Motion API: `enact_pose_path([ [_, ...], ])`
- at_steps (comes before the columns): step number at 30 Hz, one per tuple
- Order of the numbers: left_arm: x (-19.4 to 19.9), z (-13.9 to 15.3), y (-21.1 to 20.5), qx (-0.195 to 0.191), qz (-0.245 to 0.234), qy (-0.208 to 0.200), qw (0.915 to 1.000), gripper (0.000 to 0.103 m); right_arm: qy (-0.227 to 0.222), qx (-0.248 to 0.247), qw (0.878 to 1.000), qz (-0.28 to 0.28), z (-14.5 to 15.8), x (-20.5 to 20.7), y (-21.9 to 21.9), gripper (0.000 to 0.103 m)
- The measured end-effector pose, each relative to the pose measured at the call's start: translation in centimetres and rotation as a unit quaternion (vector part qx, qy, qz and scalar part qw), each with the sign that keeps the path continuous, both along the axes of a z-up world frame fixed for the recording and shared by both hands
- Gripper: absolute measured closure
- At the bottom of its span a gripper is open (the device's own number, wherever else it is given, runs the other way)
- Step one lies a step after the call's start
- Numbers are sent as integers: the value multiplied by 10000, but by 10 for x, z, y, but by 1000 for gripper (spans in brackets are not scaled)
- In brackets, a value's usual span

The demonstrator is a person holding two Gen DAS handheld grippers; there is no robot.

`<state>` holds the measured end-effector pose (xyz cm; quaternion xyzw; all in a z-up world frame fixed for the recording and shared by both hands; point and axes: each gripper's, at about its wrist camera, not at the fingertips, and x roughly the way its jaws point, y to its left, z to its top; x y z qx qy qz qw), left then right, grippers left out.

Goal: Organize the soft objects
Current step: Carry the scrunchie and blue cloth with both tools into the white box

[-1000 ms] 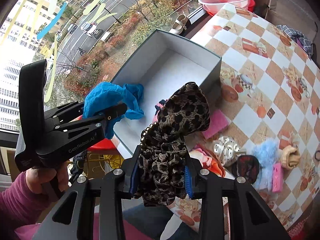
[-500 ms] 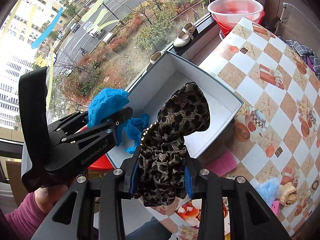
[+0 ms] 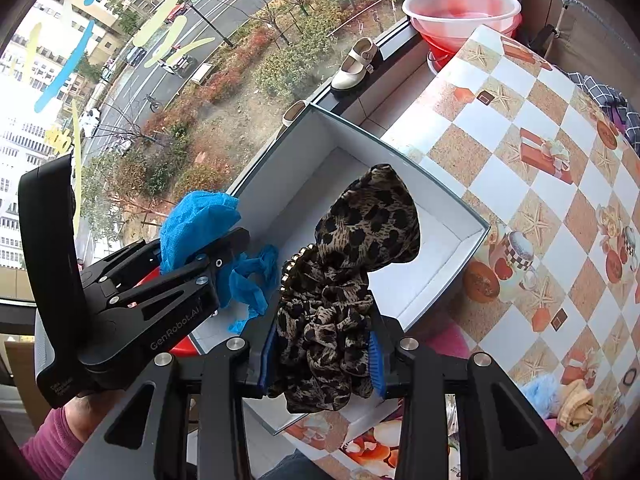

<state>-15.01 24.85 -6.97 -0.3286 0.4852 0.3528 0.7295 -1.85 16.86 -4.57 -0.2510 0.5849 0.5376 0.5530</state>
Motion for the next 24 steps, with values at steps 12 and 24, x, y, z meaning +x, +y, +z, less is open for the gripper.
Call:
enact_pose_path([
  [12,6,-18,8,-141,-55,153,9998,64,85,-138,9998,-131,-21,2,9,65],
  [24,12,-31,14,-206,-91,228,9995,64,121,-217,9995,-217,-37,4,13,65],
])
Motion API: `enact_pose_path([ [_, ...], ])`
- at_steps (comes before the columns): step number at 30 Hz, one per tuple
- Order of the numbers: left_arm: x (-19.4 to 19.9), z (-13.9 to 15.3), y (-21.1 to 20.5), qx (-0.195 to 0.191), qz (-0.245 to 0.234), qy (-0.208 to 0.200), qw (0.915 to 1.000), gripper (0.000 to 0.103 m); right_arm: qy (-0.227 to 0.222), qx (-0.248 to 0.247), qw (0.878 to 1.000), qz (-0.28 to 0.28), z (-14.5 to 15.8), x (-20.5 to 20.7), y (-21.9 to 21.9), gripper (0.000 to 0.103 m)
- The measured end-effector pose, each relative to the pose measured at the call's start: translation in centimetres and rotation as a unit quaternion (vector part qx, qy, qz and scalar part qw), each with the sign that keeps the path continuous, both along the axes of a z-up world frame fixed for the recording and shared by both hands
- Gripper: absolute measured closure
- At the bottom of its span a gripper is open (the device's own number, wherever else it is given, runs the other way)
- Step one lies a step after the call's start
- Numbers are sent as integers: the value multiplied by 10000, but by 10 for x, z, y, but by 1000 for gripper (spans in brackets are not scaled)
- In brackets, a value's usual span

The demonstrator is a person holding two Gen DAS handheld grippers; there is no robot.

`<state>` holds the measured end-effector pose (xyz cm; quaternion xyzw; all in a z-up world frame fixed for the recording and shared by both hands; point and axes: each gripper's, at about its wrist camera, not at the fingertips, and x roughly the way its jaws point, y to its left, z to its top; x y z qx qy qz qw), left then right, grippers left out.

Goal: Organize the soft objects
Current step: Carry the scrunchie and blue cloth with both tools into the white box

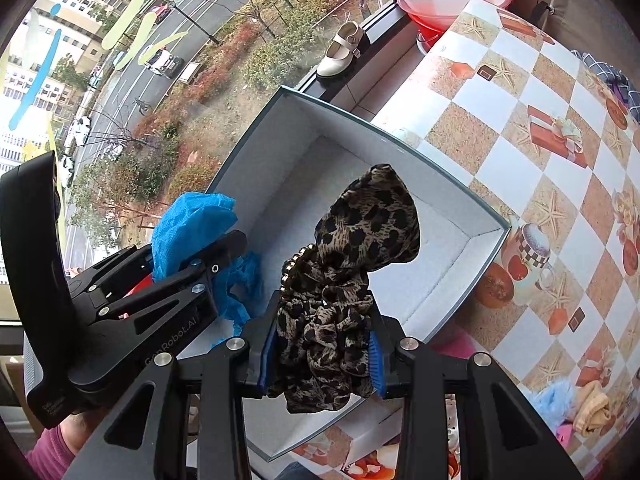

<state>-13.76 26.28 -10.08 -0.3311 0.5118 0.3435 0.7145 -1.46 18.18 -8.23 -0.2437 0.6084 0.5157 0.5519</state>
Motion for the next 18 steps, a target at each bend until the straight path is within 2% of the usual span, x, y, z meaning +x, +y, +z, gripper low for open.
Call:
enact_pose_path([
  [18,19,-36,3,-213,-259,331,9989,64,162,-153,9996,-191,-19,7,-1,65],
])
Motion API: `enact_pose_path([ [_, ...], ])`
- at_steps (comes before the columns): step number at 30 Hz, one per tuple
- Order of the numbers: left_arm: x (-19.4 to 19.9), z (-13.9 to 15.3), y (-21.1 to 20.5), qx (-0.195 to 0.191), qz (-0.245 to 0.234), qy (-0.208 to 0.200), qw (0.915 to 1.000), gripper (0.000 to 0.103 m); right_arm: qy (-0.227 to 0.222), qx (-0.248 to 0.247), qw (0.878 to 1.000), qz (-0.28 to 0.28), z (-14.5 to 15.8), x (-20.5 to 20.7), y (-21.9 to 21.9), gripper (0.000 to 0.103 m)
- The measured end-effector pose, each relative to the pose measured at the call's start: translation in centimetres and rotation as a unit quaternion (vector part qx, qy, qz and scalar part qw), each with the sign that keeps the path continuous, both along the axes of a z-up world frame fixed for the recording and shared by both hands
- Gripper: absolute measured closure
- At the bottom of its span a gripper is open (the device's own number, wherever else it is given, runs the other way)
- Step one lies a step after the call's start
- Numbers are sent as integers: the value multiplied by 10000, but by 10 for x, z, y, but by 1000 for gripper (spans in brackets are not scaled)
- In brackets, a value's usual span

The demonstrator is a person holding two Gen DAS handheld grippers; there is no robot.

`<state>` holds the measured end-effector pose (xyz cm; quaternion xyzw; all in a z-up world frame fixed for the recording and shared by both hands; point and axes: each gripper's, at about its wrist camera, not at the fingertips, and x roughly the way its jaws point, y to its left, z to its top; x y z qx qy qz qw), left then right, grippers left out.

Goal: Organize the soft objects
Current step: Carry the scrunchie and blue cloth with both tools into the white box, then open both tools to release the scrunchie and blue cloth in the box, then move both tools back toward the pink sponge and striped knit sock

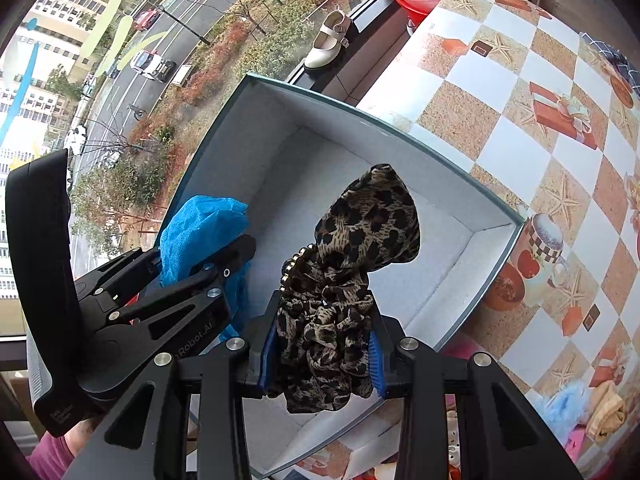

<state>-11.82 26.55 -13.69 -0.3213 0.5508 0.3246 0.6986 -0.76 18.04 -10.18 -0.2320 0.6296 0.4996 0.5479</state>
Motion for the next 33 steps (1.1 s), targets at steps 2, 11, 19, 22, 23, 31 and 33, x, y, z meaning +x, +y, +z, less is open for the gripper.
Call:
enact_pose_path([
  [2,-1,-7,-3,-56,-47,76,9999,64,46,-69,10000,-5,-7,0,0,65],
  [11,-25,-37,-18,-347,-12,399,9986,64,172,-267,9995,26,-21,-5,-18,65],
  [19,-51,-46,-38,-392,-13,509,9979,62,293,-311,9989,182,-19,-13,-29,65],
  [22,-49,-32,-44,-205,-110,395,9989,58,249,-287,9991,179,-16,-6,-29,65],
  [23,-46,-26,-45,-105,-135,372,9992,54,245,-251,9993,147,-15,-4,-29,65],
  [31,-33,23,-39,156,-180,-222,9995,17,141,212,9996,-115,25,14,-27,18],
  [33,-31,32,-37,88,-134,-444,9989,4,175,220,9994,-222,34,19,-31,2],
])
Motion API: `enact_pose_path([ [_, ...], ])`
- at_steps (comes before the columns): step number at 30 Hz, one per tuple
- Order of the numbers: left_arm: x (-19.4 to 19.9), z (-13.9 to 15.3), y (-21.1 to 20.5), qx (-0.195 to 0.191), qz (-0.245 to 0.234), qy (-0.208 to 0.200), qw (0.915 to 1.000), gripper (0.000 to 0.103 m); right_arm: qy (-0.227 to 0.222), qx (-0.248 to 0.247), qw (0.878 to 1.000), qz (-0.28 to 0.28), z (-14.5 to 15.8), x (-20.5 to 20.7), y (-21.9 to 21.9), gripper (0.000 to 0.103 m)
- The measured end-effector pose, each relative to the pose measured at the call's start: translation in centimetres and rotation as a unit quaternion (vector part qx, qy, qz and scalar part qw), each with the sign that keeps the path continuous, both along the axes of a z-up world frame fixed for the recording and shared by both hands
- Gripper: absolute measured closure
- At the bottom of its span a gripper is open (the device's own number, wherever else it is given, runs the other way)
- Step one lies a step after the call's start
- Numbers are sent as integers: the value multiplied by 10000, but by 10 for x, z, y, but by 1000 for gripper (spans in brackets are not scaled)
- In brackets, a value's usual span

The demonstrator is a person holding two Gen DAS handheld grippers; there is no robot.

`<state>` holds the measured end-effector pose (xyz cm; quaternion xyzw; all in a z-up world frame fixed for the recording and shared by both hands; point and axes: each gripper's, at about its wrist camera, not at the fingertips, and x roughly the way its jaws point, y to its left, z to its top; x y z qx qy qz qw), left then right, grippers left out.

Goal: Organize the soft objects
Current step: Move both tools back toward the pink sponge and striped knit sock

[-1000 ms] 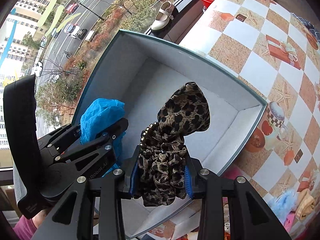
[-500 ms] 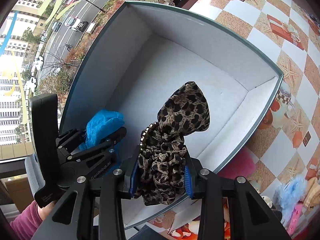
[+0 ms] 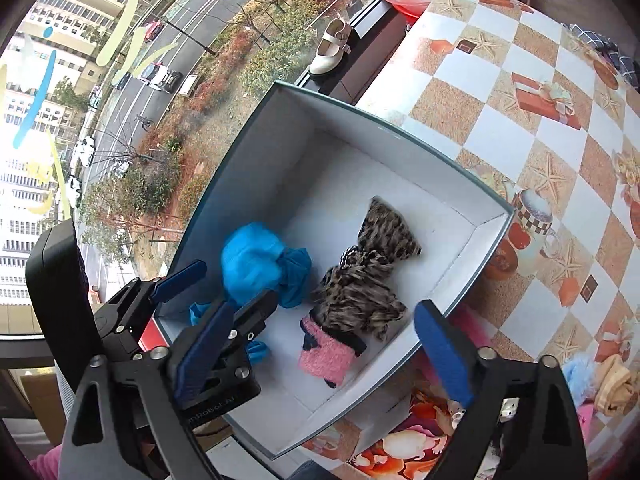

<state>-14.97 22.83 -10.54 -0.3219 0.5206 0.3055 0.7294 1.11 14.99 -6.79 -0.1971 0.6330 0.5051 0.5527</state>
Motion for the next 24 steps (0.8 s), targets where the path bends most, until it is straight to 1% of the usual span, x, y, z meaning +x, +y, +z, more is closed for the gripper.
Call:
enact_pose_path([
  [1,0,4,2,-75,42,-118,9999,1,29,-22,10000,-63,4,3,-3,2],
  [3,-2,8,3,-250,58,-305,9992,1,119,-54,9997,-227,11,9,-15,2],
  [6,5,17,-2,-586,-99,-445,9972,0,462,-42,9971,-603,18,20,-42,1],
  [8,20,18,-18,-843,-313,-495,9947,1,682,-96,9939,-862,21,25,-55,1],
  [9,27,22,-26,-901,-441,-488,9938,1,781,-141,9919,-991,23,27,-64,2],
  [13,57,35,-70,-900,-1122,-348,9890,1,1145,-244,9809,-1556,24,46,-112,2],
  [18,97,34,-128,-867,-2018,-106,9755,1,1360,-277,9665,-2160,35,68,-176,1],
  [21,120,23,-157,-864,-2483,150,9647,1,1400,-254,9591,-2446,40,83,-214,1],
  [24,140,7,-185,-829,-2877,484,9529,1,1275,-272,9544,-2684,44,98,-245,1],
])
